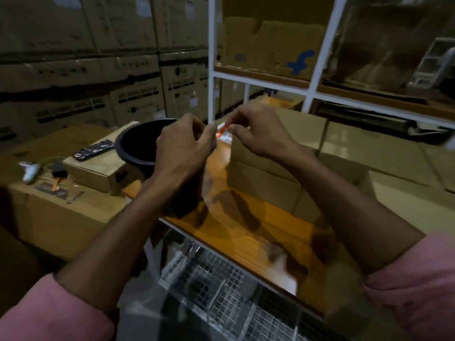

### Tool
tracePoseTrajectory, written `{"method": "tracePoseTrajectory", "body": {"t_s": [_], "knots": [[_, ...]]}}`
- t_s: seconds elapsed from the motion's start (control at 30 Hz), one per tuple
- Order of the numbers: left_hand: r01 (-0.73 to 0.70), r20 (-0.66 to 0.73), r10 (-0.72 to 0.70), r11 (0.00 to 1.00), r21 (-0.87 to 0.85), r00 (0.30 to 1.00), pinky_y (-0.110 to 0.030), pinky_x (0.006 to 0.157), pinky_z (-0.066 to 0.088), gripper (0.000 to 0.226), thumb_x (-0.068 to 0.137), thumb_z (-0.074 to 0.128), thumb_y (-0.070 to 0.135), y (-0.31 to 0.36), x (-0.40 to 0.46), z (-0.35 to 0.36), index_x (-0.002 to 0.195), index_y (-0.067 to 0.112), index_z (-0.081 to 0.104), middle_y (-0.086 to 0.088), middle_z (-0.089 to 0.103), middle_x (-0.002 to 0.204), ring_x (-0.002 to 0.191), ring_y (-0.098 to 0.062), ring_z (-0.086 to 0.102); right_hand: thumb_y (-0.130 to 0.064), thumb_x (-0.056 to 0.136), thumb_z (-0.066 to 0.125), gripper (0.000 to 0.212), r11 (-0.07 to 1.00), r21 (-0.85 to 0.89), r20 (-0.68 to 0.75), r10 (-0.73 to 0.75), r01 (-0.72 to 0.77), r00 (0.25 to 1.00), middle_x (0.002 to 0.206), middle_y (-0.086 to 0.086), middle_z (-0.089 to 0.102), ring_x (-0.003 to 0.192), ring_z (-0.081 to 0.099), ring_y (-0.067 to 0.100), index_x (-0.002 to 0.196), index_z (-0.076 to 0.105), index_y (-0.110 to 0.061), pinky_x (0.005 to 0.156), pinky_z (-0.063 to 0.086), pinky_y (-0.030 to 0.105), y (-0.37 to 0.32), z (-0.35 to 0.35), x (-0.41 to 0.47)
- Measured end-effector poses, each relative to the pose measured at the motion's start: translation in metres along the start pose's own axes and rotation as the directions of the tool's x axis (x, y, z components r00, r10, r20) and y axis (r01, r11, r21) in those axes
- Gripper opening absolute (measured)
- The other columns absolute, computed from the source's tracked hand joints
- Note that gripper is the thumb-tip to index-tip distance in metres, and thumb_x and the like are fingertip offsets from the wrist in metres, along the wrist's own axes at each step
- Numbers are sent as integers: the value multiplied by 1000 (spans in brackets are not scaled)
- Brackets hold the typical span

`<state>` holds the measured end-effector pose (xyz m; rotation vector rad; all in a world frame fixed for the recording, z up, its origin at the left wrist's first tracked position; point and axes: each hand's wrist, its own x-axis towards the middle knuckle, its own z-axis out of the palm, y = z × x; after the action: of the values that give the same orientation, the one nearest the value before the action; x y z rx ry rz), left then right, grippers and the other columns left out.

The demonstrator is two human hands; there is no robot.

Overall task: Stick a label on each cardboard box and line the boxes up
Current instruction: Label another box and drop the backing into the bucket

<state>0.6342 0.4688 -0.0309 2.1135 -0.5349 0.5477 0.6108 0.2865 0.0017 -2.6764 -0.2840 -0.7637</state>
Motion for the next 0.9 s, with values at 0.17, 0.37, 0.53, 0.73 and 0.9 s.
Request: {"method": "tracePoseTrajectory", "body": {"t_s": [0.17, 0.37, 0.53, 0.73, 0.9], "knots": [[59, 115, -76, 987, 147, 990, -31, 63, 50, 32, 93, 61, 56, -57, 43, -16, 83, 26, 63, 11, 62, 74, 71, -8, 60, -20, 95, 67, 7, 993, 82, 43, 76, -80, 996, 84, -10, 62, 80, 57, 6, 95, 74, -17, 66, 38, 14, -22, 52, 43], [109, 187, -133, 985, 133, 973, -27, 58, 42, 24, 94, 68, 34, -101, 69, -19, 73, 29, 59, 12, 61, 74, 73, -5, 59, -22, 92, 71, 7, 989, 112, 71, 89, -96, 993, 88, -11, 67, 88, 64, 7, 97, 75, -21, 79, 52, 26, -26, 93, 70], [131, 271, -166, 981, 143, 948, -39, 73, 55, 20, 96, 67, 34, -113, 77, -18, 77, 26, 64, 8, 65, 77, 74, -8, 61, -23, 92, 71, 10, 959, 203, 96, 183, -200, 978, 91, -11, 72, 89, 66, 1, 99, 77, -19, 84, 56, 31, -17, 115, 75], [109, 372, -188, 969, 223, 909, -40, 71, 56, 26, 97, 65, 34, -120, 81, -16, 77, 19, 71, 0, 70, 76, 72, -15, 65, -12, 97, 62, 46, 853, 353, 125, 365, -385, 923, 81, 5, 76, 65, 73, 13, 142, 53, -12, 64, 62, 38, -18, 131, 69], [20, 409, -190, 922, 386, 892, -37, 67, 49, 39, 83, 73, 57, -133, 81, -15, 70, 22, 63, 3, 64, 68, 67, -16, 61, -16, 96, 62, 28, 929, 161, 55, 328, -332, 943, 82, -3, 76, 65, 65, 0, 123, 69, -11, 77, 61, 41, -8, 129, 71]]}}
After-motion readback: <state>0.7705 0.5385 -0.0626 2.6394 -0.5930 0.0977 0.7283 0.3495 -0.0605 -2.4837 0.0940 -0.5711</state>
